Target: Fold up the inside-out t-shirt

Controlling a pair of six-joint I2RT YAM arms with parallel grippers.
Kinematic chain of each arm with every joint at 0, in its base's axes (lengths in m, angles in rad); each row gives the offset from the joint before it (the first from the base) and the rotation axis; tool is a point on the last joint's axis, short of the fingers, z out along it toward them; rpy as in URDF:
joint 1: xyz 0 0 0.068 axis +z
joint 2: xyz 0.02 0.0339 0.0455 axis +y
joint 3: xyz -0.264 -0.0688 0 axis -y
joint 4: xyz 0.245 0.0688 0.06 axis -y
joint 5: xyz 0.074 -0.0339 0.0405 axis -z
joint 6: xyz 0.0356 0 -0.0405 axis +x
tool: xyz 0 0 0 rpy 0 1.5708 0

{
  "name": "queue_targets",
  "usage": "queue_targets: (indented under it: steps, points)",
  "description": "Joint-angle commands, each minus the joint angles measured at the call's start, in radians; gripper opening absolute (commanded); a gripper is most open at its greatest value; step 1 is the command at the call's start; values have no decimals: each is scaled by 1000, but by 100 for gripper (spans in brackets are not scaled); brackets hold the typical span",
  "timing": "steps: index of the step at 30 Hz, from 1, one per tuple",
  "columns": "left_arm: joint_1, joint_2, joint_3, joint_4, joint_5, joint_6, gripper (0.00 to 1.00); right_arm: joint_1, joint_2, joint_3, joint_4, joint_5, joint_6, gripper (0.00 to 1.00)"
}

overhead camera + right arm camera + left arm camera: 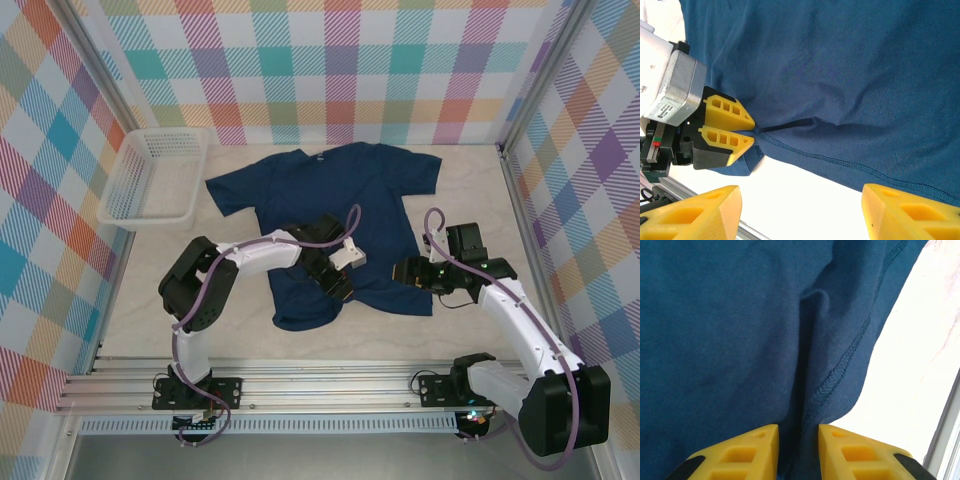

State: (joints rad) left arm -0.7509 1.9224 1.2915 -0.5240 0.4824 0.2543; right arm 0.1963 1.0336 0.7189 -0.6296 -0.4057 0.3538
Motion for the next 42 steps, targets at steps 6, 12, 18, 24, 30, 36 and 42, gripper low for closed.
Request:
queue_targets:
  steps: [6, 12, 18, 24, 30, 36, 42]
  points:
    - [20, 1, -20, -49, 23, -2, 32, 5, 9, -7, 4, -12, -16, 64]
    - [20, -30, -74, -39, 25, -12, 36, 4, 18, -5, 8, -13, -18, 64]
    - [19, -161, -200, 47, 0, -76, 45, 4, 20, -5, 8, -14, -20, 65]
    - [18, -173, -260, 70, -66, -81, 41, 5, 36, -4, 22, -25, -16, 64]
    - [-3, -180, -265, 72, -70, -73, 46, 5, 17, -7, 9, -18, -18, 65]
    - [-31, -243, -323, 111, -114, -81, 53, 5, 16, -11, 10, -22, -17, 65]
    - [-68, -237, -335, 126, -188, -63, 56, 6, 21, -10, 18, -28, -16, 65]
